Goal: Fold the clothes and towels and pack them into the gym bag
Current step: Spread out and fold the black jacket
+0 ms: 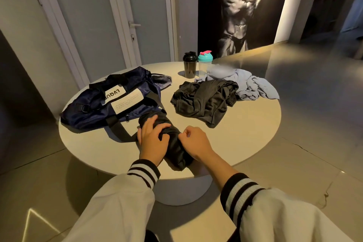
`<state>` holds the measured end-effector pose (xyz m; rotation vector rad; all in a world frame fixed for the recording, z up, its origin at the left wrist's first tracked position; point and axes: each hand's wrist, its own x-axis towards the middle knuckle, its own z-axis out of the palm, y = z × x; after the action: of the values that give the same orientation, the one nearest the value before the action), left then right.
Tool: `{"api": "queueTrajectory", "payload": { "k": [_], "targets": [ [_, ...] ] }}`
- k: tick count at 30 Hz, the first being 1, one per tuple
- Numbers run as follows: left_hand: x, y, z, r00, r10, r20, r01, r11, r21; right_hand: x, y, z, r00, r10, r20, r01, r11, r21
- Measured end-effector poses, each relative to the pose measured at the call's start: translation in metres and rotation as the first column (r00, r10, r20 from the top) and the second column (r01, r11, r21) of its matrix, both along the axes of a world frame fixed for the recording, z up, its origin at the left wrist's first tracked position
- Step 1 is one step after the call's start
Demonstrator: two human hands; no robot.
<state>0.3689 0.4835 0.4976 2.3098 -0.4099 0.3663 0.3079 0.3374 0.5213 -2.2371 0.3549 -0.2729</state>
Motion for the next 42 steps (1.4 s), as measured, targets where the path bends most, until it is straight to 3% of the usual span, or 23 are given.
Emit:
{"api": "queueTrajectory", "payload": {
  "k": [3, 6, 9, 12, 15, 21, 25, 29, 33, 35, 39, 42],
  "targets": [
    [0.000, 0.006, 0.002, 0.953, 0.247, -0.176, -0.253, 0.967, -0.013, 0.000, 0.006, 0.004, 0.991, 0.111, -0.071, -0.102, 0.988, 0.118],
    [0.005, 0.003, 0.002, 0.961, 0.149, -0.233, -0.139, 0.989, 0.059, 0.005, 0.005, 0.012, 0.984, 0.132, -0.122, -0.101, 0.967, 0.236],
    [0.004, -0.002, 0.004, 0.965, 0.019, -0.262, -0.019, 1.000, 0.003, 0.012, 0.003, 0.017, 0.985, 0.092, -0.143, -0.043, 0.949, 0.313],
    [0.005, -0.002, 0.009, 0.929, -0.119, -0.351, 0.054, 0.980, -0.189, 0.022, 0.006, 0.012, 0.995, 0.043, -0.094, -0.010, 0.946, 0.324],
    [0.016, -0.002, 0.011, 0.873, -0.253, -0.417, 0.049, 0.896, -0.441, 0.036, 0.006, 0.010, 1.000, 0.014, -0.020, -0.006, 0.934, 0.357],
    [0.066, -0.022, 0.038, 0.903, -0.209, -0.375, -0.047, 0.819, -0.571, 0.071, 0.008, 0.008, 0.990, 0.040, 0.134, -0.111, 0.807, 0.580],
    [0.131, -0.030, 0.056, 0.908, -0.239, -0.344, 0.015, 0.840, -0.543, 0.120, -0.007, 0.013, 0.968, 0.035, 0.248, -0.194, 0.731, 0.654],
    [0.162, -0.026, 0.085, 0.803, -0.361, -0.475, 0.009, 0.803, -0.596, 0.142, -0.005, 0.044, 0.978, 0.105, 0.181, -0.203, 0.695, 0.690],
    [0.158, -0.019, 0.142, 0.835, -0.138, -0.532, -0.104, 0.911, -0.400, 0.151, 0.006, 0.101, 0.989, 0.120, 0.089, -0.147, 0.694, 0.705],
    [0.149, -0.014, 0.167, 0.813, -0.093, -0.575, -0.174, 0.903, -0.392, 0.151, 0.013, 0.131, 0.991, 0.129, 0.022, -0.108, 0.719, 0.686],
    [0.142, 0.002, 0.216, 0.743, -0.011, -0.669, -0.404, 0.791, -0.461, 0.149, 0.027, 0.180, 0.972, 0.234, -0.020, -0.176, 0.782, 0.598],
    [0.152, 0.024, 0.237, 0.744, 0.050, -0.666, -0.365, 0.865, -0.343, 0.158, 0.037, 0.201, 0.959, 0.276, -0.063, -0.190, 0.793, 0.579]
  ]
}}
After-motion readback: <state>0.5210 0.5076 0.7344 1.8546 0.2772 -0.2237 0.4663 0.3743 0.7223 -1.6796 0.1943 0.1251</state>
